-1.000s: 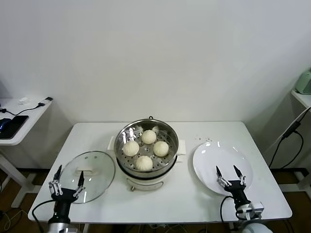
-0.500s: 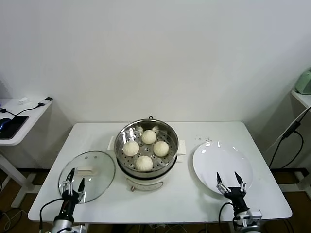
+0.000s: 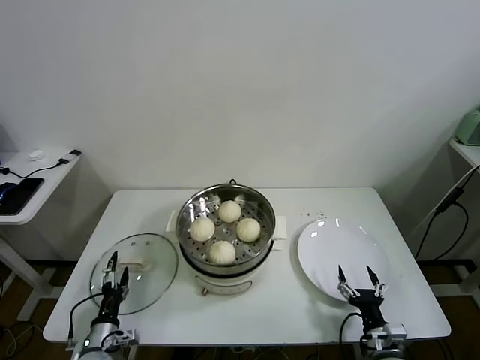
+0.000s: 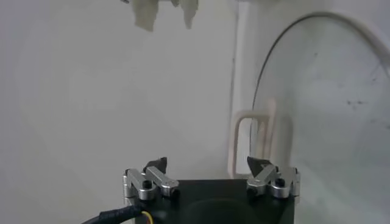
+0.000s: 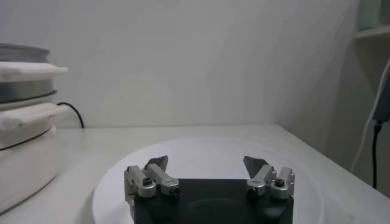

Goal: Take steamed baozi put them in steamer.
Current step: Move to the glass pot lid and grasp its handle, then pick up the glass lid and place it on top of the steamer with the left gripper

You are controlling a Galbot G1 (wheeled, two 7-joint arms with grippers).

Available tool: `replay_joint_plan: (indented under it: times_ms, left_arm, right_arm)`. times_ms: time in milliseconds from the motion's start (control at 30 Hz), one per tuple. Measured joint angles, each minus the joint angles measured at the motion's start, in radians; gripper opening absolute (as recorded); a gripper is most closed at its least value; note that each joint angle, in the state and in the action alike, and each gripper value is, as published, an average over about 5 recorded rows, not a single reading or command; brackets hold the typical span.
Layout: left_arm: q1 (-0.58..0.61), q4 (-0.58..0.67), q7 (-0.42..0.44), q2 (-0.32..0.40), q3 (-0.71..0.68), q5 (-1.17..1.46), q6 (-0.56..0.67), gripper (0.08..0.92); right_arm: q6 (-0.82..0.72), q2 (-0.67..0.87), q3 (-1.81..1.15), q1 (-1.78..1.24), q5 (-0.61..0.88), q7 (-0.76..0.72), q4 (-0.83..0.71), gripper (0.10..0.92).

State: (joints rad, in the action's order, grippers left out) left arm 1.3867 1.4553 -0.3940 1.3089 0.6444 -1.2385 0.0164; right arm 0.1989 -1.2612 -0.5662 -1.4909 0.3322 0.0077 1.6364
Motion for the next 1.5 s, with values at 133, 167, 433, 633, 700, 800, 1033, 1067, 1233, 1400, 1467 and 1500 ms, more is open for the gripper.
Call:
replay_joint_plan:
  times_ms: [133, 167, 433, 633, 700, 800, 1033, 1067, 1233, 1400, 1467, 1500]
  left_arm:
    - [-0.028, -0.026, -0.009, -0.003, -0.006, -0.009, -0.005, 0.823]
    - [-0.033, -0.032, -0.011, -0.004, -0.007, -0.011, -0.006, 0.823]
    - [-0.055, -0.074, -0.028, -0.013, -0.014, -0.025, -0.001, 0.703]
    - [-0.062, -0.099, -0.034, -0.014, -0.019, -0.034, 0.014, 0.53]
    - [-0.066, -0.106, -0.036, -0.014, -0.02, -0.036, 0.017, 0.469]
    - [-0.074, -0.119, -0.041, -0.014, -0.021, -0.038, 0.02, 0.383]
    - [-0.088, -0.133, -0.044, -0.001, -0.014, -0.04, 0.021, 0.186]
    - [-0.088, -0.133, -0.043, 0.001, -0.013, -0.04, 0.021, 0.163]
    - [-0.081, -0.122, -0.036, 0.002, -0.003, -0.033, 0.019, 0.136]
    - [-0.06, -0.068, -0.014, -0.012, 0.012, -0.004, 0.009, 0.136]
    - [-0.045, -0.031, 0.001, -0.024, 0.021, 0.016, 0.001, 0.136]
    - [-0.037, -0.011, 0.01, -0.031, 0.026, 0.028, -0.004, 0.136]
  right_arm:
    - [0.001, -0.005, -0.003, -0.003, -0.006, 0.001, -0.002, 0.823]
    - [0.001, -0.006, -0.004, -0.005, -0.007, 0.001, -0.002, 0.823]
    - [0.0, -0.015, -0.006, -0.01, -0.018, 0.002, 0.002, 0.823]
    - [-0.001, -0.024, -0.004, -0.015, -0.032, 0.002, 0.009, 0.823]
    - [-0.001, -0.027, -0.002, -0.017, -0.037, 0.002, 0.011, 0.823]
    - [0.0, -0.032, 0.001, -0.018, -0.045, 0.003, 0.013, 0.823]
    - [0.002, -0.038, 0.008, -0.018, -0.061, 0.003, 0.013, 0.823]
    - [0.002, -0.038, 0.008, -0.018, -0.062, 0.003, 0.013, 0.823]
    - [0.003, -0.038, 0.007, -0.018, -0.064, 0.003, 0.014, 0.823]
    - [0.005, -0.038, 0.001, -0.021, -0.065, 0.003, 0.018, 0.823]
    - [0.004, -0.036, -0.001, -0.022, -0.066, 0.004, 0.021, 0.823]
    - [0.003, -0.035, -0.002, -0.023, -0.068, 0.005, 0.022, 0.823]
